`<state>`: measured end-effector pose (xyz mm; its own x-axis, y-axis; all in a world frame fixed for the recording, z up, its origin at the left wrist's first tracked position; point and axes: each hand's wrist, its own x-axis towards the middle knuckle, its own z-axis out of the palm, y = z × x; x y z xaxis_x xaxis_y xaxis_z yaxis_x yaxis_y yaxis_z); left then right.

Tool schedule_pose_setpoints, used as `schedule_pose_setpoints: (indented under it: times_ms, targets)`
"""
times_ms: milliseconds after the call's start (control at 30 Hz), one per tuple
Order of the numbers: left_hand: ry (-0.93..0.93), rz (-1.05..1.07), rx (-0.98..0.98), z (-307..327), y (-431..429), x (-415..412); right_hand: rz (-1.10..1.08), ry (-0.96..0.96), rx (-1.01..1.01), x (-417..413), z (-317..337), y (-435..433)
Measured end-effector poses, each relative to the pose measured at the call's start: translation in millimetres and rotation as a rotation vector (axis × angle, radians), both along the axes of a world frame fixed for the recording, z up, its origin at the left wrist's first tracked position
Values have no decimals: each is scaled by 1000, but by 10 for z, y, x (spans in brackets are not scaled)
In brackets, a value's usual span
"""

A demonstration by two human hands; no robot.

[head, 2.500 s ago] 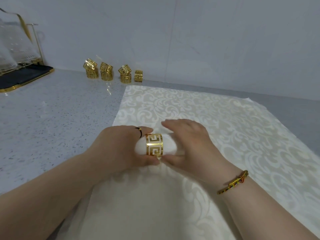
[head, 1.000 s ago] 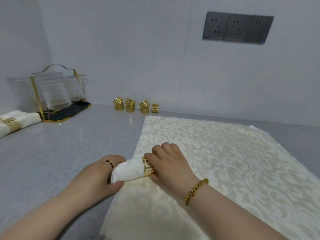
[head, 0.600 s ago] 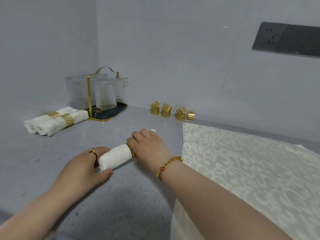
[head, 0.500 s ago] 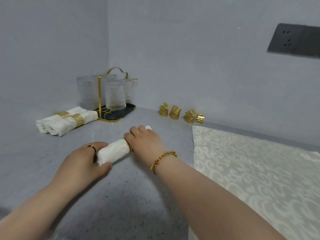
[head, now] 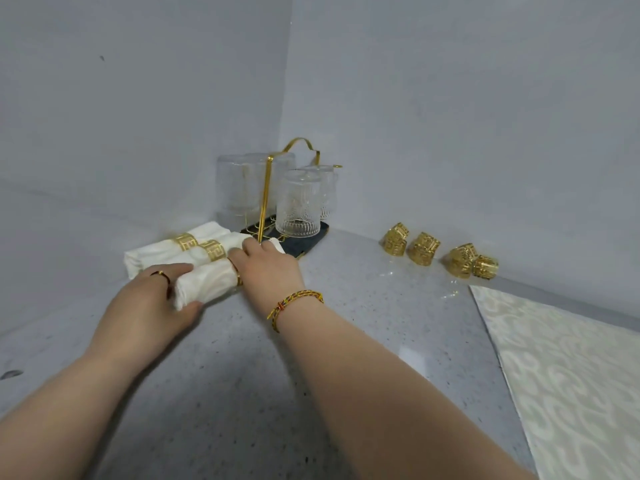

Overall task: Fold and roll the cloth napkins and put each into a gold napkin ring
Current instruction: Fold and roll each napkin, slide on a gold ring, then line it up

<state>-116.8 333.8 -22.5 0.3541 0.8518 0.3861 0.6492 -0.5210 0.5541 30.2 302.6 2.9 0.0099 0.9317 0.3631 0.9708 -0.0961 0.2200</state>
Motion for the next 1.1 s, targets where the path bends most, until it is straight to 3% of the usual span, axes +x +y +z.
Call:
schedule_pose_setpoints:
  times_ms: [133, 267, 367, 500, 600, 900, 1100]
  targets:
    - [-102, -15, -68, -95, 117, -17, 5, 15, -32, 49, -77, 191]
    - [20, 0, 18, -143, 169, 0, 14, 137, -44, 98, -176, 301]
    - [112, 53, 82, -138, 182, 14, 28, 430, -9, 106, -227, 318]
    - [92, 47, 48, -138, 176, 15, -45, 895, 140, 66, -244, 217]
    - [62, 45, 43, -138, 174, 8, -169, 1090, 83, 86, -251, 198]
    - [48, 58, 61, -162, 232, 20, -183, 859, -48, 20, -334, 341]
    - [71, 39, 72, -161, 222, 5, -205, 839, -55, 23, -296, 285]
